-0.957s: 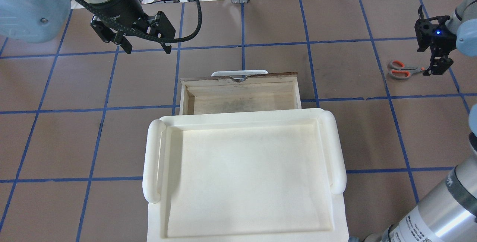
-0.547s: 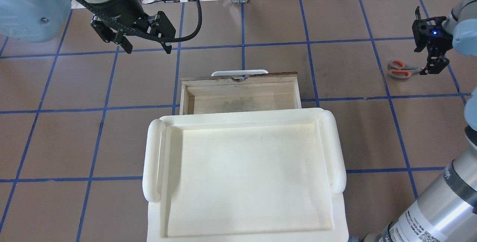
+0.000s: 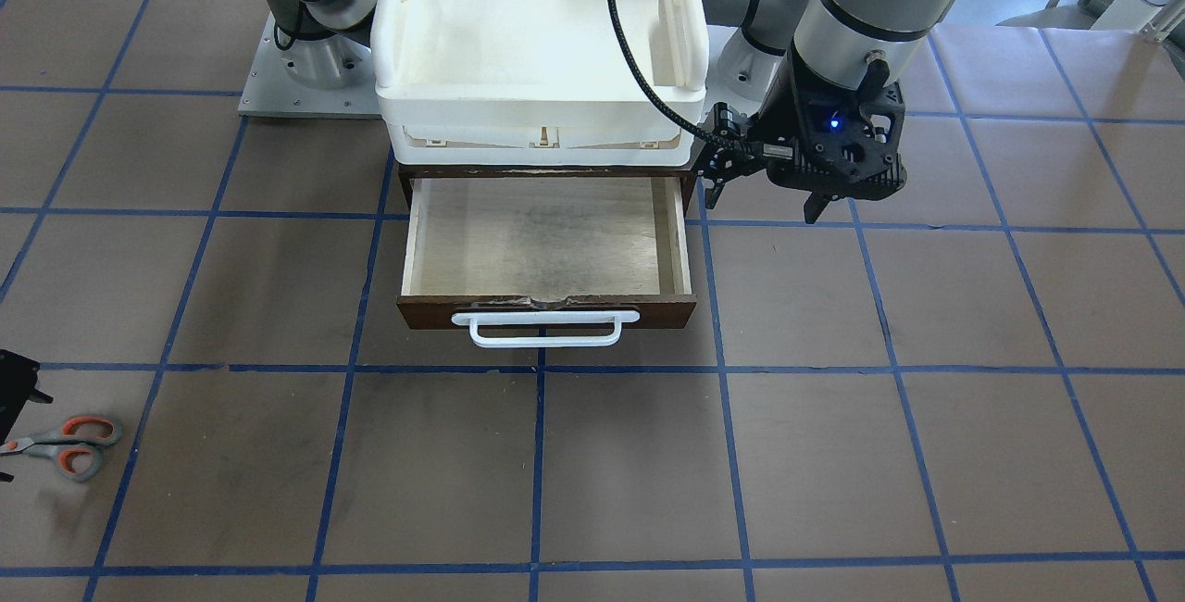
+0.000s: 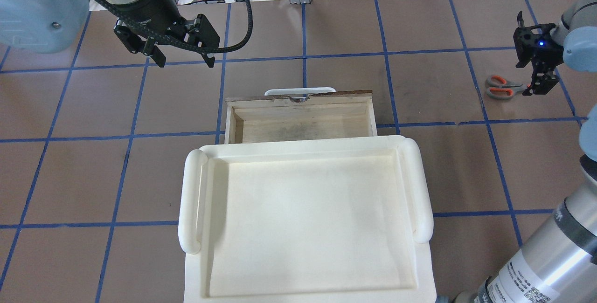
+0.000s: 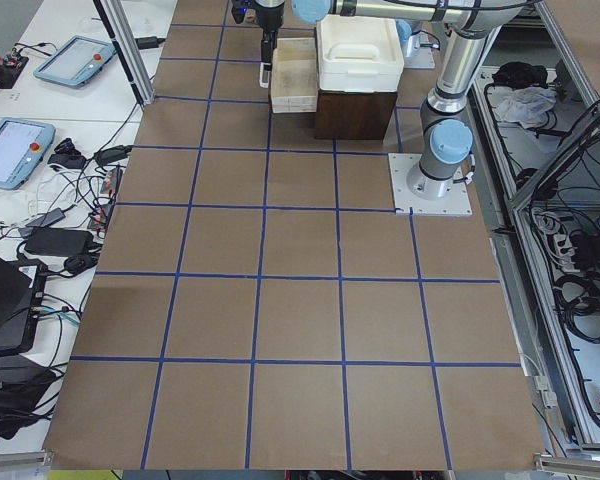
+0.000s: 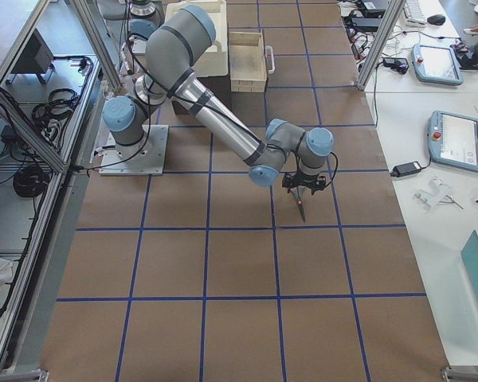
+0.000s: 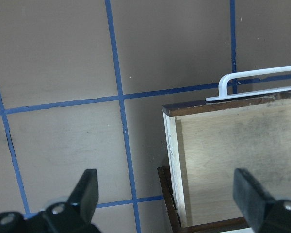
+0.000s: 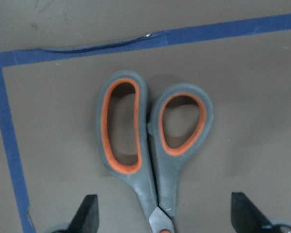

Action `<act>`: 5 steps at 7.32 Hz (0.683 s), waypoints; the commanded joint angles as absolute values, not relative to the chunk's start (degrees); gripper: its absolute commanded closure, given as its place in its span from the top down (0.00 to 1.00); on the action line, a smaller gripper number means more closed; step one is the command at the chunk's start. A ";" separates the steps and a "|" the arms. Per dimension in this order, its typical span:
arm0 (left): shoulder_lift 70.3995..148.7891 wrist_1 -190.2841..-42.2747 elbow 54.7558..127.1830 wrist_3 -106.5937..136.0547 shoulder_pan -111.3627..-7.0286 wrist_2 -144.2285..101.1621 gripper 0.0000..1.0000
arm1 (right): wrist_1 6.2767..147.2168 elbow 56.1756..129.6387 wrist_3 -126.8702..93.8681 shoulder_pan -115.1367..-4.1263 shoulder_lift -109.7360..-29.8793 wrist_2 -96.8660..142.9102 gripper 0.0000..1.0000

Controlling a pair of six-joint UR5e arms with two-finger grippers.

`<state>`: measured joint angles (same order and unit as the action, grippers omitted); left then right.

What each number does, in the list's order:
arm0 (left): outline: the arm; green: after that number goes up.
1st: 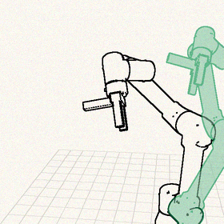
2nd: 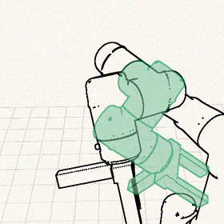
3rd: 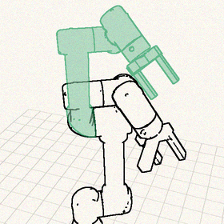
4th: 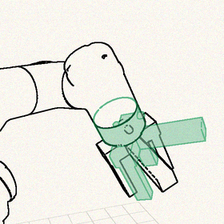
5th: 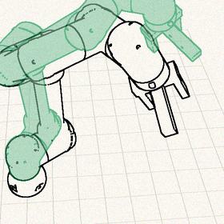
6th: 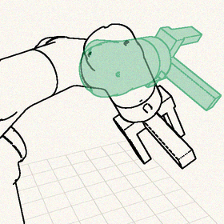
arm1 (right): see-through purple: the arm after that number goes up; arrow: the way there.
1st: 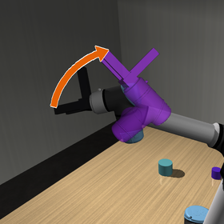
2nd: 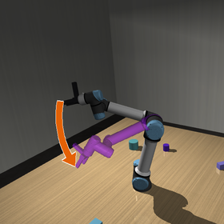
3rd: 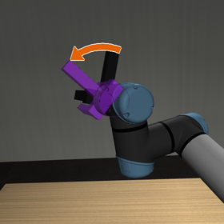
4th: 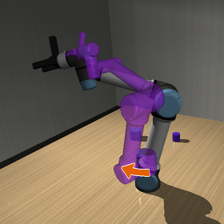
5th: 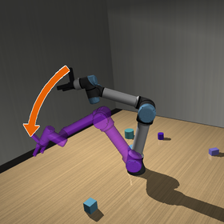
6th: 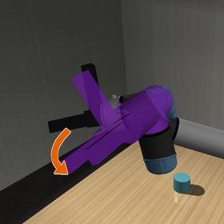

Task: Put scissors in drawer and close it
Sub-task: 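Lower the right gripper onto the scissors and close on the blades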

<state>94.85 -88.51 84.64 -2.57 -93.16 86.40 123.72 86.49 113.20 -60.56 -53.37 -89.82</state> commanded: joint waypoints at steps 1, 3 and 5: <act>94.83 -88.51 84.64 -2.64 -93.16 86.40 1.00 | 123.93 86.48 113.20 -60.56 -53.00 -89.91 0.95; 94.83 -88.51 84.64 -2.64 -93.16 86.40 1.00 | 123.93 86.49 113.20 -60.56 -52.13 -89.91 0.92; 94.83 -88.51 84.64 -2.72 -93.16 86.48 1.00 | 123.93 86.48 113.29 -60.56 -52.21 -90.00 0.78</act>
